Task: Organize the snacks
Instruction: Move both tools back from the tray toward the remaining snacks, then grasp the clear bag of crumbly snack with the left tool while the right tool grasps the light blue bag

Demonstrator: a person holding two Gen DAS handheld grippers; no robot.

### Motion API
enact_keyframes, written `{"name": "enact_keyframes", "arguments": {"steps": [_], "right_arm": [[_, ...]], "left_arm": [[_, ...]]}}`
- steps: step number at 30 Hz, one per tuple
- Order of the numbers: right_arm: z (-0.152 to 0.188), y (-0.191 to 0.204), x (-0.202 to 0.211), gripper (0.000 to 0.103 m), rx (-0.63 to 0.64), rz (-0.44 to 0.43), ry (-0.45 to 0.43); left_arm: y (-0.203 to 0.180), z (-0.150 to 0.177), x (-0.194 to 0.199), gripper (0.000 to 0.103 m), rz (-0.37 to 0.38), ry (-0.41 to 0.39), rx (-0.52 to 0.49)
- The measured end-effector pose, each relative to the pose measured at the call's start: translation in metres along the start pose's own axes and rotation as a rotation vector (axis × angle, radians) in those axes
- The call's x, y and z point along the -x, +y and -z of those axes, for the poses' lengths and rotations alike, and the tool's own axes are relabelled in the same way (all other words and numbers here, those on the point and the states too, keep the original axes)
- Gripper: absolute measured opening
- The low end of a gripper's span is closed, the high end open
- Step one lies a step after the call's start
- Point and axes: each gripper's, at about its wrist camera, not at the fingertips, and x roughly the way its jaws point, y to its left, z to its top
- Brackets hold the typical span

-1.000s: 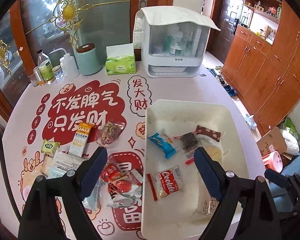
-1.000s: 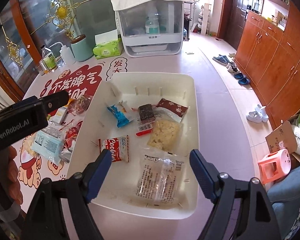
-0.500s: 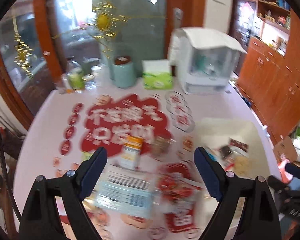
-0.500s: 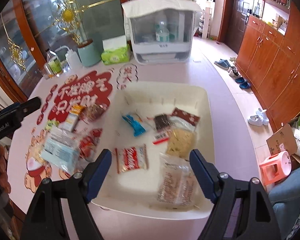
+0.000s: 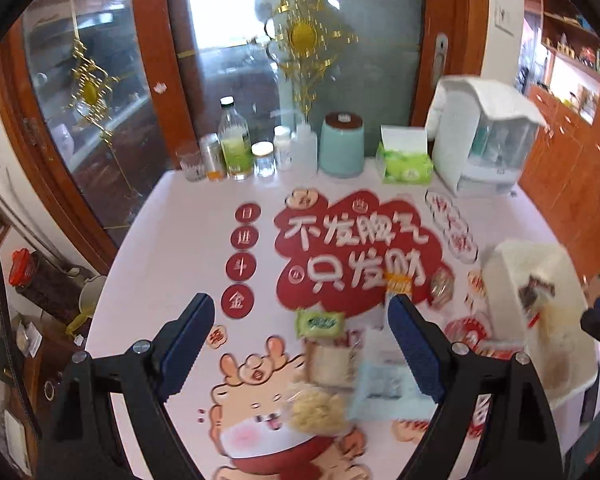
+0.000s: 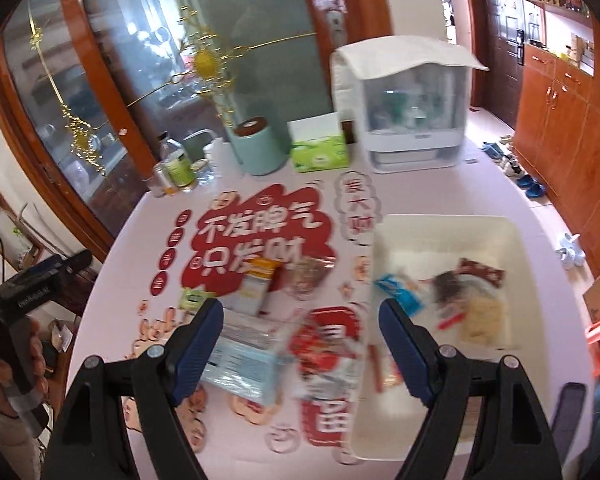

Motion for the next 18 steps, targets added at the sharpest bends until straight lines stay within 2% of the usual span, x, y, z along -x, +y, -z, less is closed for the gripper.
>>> {"name": "enact_keyframes", "arguments": {"steps": [4, 10, 15, 18], "right_arm": [[0.011, 0.038, -0.03, 0.081, 0.019, -0.033, 0.098], [0.05, 0.082, -0.072, 0.081, 0.122, 0.072, 0.189], [0.082, 0.092, -0.103, 0.081, 0.112, 0.086, 0.27], [0.096, 0.094, -0.118, 0.081, 0.114, 0.108, 0.293]], "left_arm": [[0.021, 0.019, -0.026, 0.088, 0.058, 0.057, -0.08], [0.026, 0.064, -0.071, 0.088, 0.153, 0.176, -0.28], [0.032, 0.098, -0.103, 0.088, 0.245, 0.292, -0.3], [0.031, 0.112, -0.115, 0.088, 0.278, 0.317, -0.337]]}}
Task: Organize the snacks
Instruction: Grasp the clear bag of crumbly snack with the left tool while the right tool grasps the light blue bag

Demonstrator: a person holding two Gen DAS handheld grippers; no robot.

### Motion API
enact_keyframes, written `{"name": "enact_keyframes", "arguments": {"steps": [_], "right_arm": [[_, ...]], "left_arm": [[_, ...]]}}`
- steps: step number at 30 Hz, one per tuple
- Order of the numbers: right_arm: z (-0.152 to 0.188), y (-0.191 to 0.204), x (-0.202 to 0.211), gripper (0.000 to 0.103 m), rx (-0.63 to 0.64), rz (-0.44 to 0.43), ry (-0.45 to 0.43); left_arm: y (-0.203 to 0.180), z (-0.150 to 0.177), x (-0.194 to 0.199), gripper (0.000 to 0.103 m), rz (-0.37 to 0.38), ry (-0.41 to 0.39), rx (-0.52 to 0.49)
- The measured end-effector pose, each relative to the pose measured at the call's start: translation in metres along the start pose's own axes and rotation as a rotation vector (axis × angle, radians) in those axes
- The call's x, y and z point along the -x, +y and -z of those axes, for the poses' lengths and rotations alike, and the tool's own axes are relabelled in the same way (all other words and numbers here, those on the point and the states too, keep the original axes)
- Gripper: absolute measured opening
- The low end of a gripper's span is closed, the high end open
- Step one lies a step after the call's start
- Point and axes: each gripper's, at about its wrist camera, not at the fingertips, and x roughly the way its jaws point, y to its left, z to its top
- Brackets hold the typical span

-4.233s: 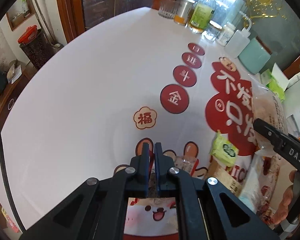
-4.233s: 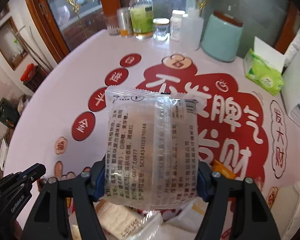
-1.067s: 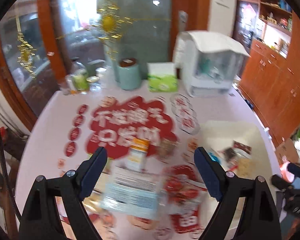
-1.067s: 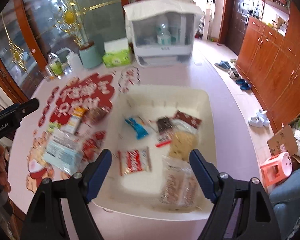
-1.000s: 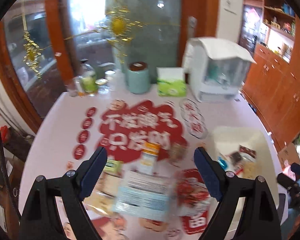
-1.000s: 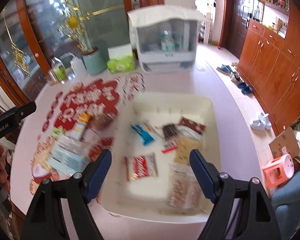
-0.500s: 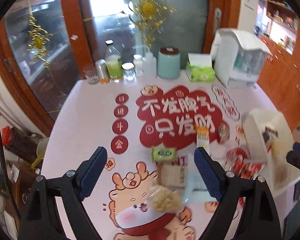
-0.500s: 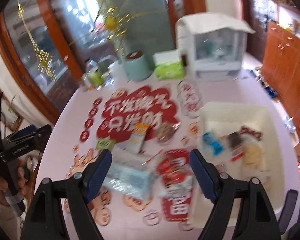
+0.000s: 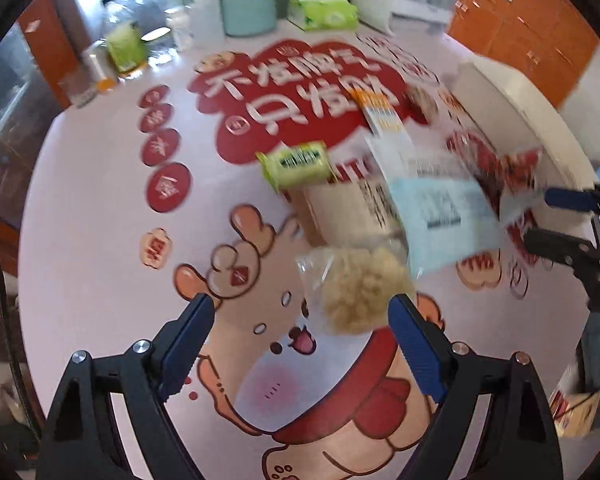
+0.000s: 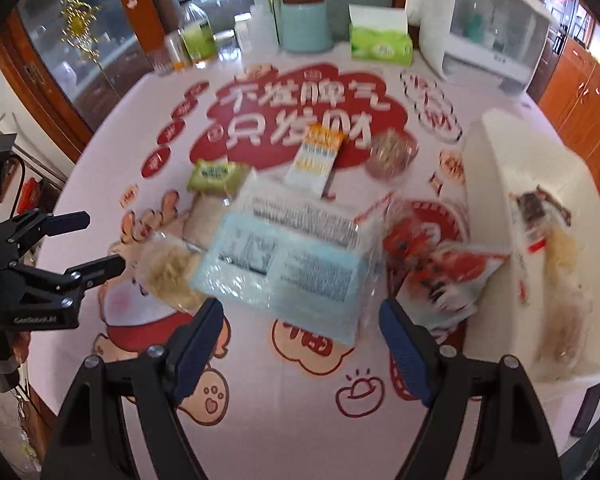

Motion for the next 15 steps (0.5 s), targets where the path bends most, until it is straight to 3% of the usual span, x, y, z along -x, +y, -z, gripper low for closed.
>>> {"name": "enact_keyframes", "arguments": {"steps": [9, 15], "right_arm": [[0.024, 0.006, -0.039, 0.081, -0.025, 0.037, 0.014], [0.02, 0.011, -0.052, 0.081, 0.068, 0.118, -0.007]], "left_arm": [[-0.007, -0.001, -0.026, 0.088, 0.083, 0.038, -0.117], [-0.03, -0.005, -0.049, 0.088, 0.086, 0.098, -0.3]]}}
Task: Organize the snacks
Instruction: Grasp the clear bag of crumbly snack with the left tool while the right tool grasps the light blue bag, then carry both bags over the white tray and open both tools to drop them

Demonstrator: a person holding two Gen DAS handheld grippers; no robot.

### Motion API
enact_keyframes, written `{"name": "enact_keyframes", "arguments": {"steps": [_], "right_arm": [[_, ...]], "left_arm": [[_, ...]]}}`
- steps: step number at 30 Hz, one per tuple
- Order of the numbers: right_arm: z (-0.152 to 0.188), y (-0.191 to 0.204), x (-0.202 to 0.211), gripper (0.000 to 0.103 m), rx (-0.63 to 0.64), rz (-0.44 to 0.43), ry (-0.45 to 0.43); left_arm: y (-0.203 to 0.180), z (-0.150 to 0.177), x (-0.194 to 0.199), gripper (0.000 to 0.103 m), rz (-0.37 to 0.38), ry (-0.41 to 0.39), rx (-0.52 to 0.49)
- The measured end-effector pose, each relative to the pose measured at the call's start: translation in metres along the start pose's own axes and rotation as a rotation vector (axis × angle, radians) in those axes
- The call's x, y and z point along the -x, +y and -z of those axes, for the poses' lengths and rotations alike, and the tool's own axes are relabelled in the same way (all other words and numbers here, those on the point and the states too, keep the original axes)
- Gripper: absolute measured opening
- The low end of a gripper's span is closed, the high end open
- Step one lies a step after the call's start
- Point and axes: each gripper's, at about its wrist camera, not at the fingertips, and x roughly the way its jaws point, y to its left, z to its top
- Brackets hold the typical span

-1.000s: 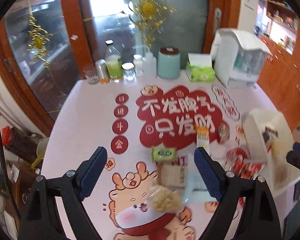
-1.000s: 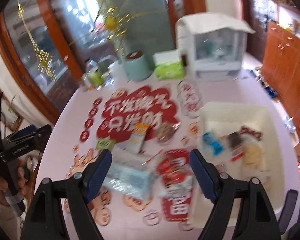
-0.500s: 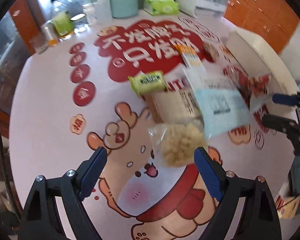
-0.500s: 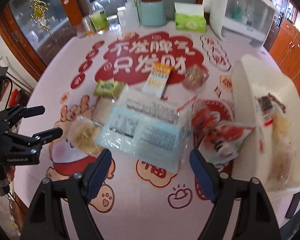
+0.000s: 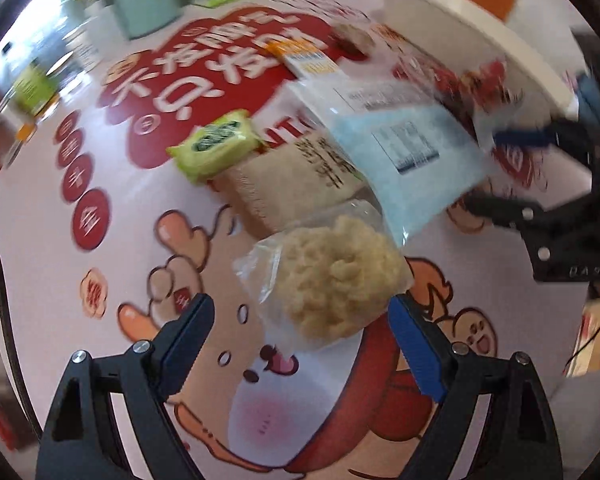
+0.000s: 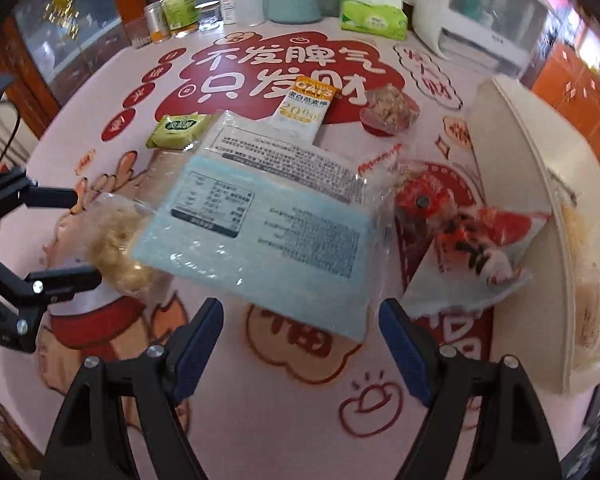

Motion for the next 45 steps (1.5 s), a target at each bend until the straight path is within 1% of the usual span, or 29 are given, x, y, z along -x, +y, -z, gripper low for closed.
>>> {"name": "enact_keyframes", "arguments": {"steps": [2, 5, 9, 12, 13, 14, 15, 16, 17, 19, 20, 21, 23, 29, 33, 38, 43, 45], "right_arm": [[-0.002, 0.005, -0.004, 0.081, 0.044, 0.006, -0.01], [-0.004, 0.019, -0.009, 0.081, 0.121, 0.029, -0.04], [-0.004, 0.036, -0.023, 0.081, 0.207, 0.106, -0.062], [-0.006, 0.042, -0.026, 0.081, 0.238, 0.153, -0.125], [-0.006, 0.043, -0.026, 0.077, 0.247, 0.158, -0.138], [-0.007, 0.045, -0.026, 0.066, 0.26, 0.185, -0.154], [-0.008, 0.049, -0.026, 0.062, 0.281, 0.206, -0.164], [-0.008, 0.051, -0.025, 0.054, 0.298, 0.217, -0.177], [-0.008, 0.053, -0.024, 0.042, 0.312, 0.227, -0.191], [-0.009, 0.053, -0.016, 0.032, 0.313, 0.24, -0.216], [-0.01, 0.05, -0.011, 0.028, 0.298, 0.231, -0.229], [-0.012, 0.045, -0.003, 0.027, 0.273, 0.218, -0.244], [-0.015, 0.035, 0.008, 0.023, 0.223, 0.187, -0.256], [-0.028, -0.004, 0.052, 0.018, 0.052, 0.03, -0.279], [-0.03, -0.021, 0.074, 0.016, -0.029, -0.047, -0.282], [-0.021, -0.033, 0.094, 0.01, -0.081, -0.105, -0.282], [-0.003, -0.046, 0.115, 0.009, -0.089, -0.127, -0.297], [0.004, -0.053, 0.124, 0.009, -0.095, -0.145, -0.306]], "left_arm": [[-0.002, -0.004, -0.007, 0.088, 0.012, 0.011, -0.014], [0.0, -0.009, -0.015, 0.088, 0.049, 0.02, 0.002], [0.004, -0.01, -0.024, 0.088, 0.08, 0.041, 0.015], [0.004, -0.01, -0.025, 0.088, 0.078, 0.029, 0.01], [0.003, -0.01, -0.024, 0.086, 0.078, 0.024, 0.007], [0.002, -0.01, -0.023, 0.083, 0.077, 0.015, 0.005], [0.002, -0.01, -0.022, 0.074, 0.079, 0.007, 0.002], [0.001, -0.011, -0.019, 0.068, 0.082, -0.003, 0.002], [0.001, -0.012, -0.019, 0.067, 0.085, -0.001, 0.011], [-0.003, -0.013, -0.017, 0.063, 0.072, -0.009, 0.028], [-0.005, -0.013, -0.017, 0.062, 0.065, -0.017, 0.035], [-0.006, -0.012, -0.014, 0.061, 0.061, -0.023, 0.048], [-0.009, -0.011, -0.006, 0.06, 0.078, -0.043, 0.081], [-0.013, -0.009, 0.032, 0.057, 0.107, -0.142, 0.162], [-0.018, -0.006, 0.054, 0.057, 0.119, -0.183, 0.215], [-0.033, -0.007, 0.08, 0.056, 0.11, -0.233, 0.263], [-0.047, -0.022, 0.098, 0.056, 0.098, -0.26, 0.342], [-0.056, -0.03, 0.102, 0.056, 0.093, -0.27, 0.357]]}}
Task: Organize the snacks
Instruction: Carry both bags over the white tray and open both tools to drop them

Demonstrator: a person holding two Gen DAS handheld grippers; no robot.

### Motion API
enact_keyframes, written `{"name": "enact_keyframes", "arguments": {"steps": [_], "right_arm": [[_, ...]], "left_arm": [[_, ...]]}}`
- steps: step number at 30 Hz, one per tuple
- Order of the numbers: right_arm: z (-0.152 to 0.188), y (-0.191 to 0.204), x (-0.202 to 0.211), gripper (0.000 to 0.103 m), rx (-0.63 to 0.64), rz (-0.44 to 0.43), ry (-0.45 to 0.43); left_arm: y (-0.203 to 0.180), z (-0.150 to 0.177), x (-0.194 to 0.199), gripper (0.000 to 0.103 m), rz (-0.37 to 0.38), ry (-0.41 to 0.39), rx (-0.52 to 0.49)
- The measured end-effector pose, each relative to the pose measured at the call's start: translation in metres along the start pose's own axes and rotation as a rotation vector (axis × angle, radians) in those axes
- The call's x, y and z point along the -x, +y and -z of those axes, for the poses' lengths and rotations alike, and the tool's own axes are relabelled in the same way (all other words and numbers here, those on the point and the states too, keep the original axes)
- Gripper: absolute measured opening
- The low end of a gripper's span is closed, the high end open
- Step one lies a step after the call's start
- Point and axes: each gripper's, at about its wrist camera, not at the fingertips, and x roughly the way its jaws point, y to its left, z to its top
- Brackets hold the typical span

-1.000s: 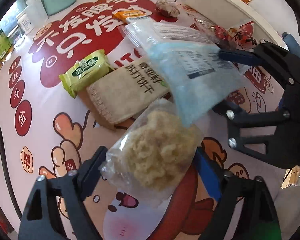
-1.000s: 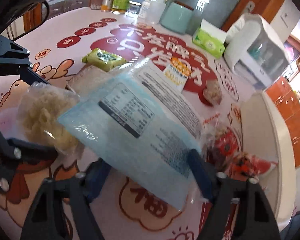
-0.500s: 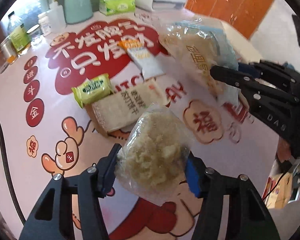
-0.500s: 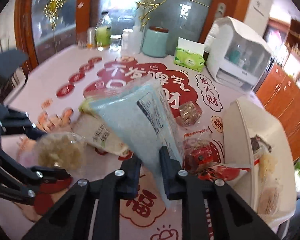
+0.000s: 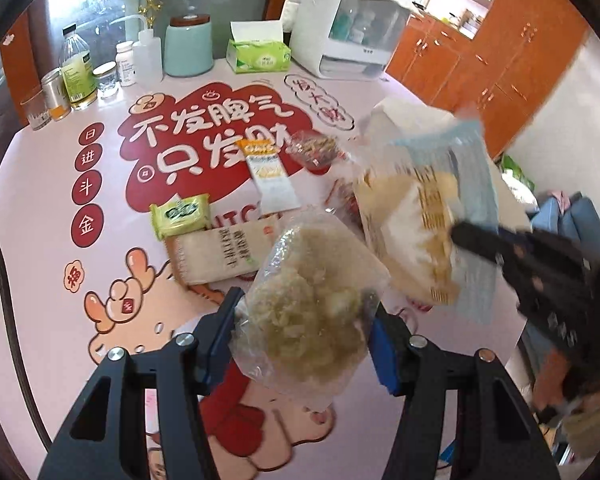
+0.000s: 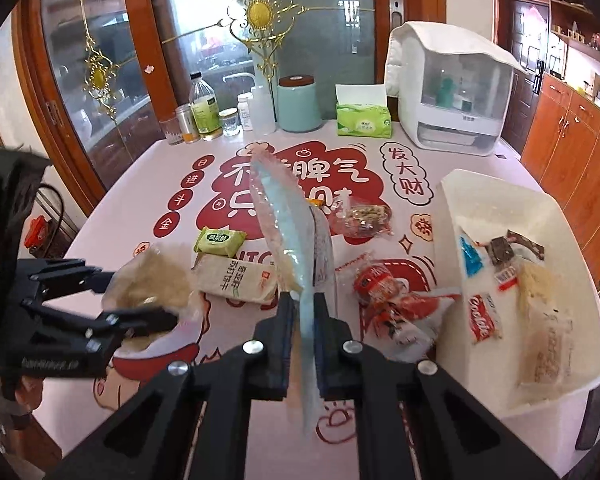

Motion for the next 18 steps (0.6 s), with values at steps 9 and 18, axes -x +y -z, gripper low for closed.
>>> {"name": "enact_keyframes", "arguments": {"steps": [9, 18], "right_arm": [[0.001, -0.049, 0.086, 0.009, -0.031, -0.033, -0.122], [-0.014, -0.122, 0.148, 0.009, -0.014, 0.042, -0.234]], "left_arm": [[-0.084, -0.04, 0.018, 0.056, 0.035, -0.096, 0.041], [-0.195, -0.093, 0.016, 0.056, 0.02, -0.188, -0.009]]}}
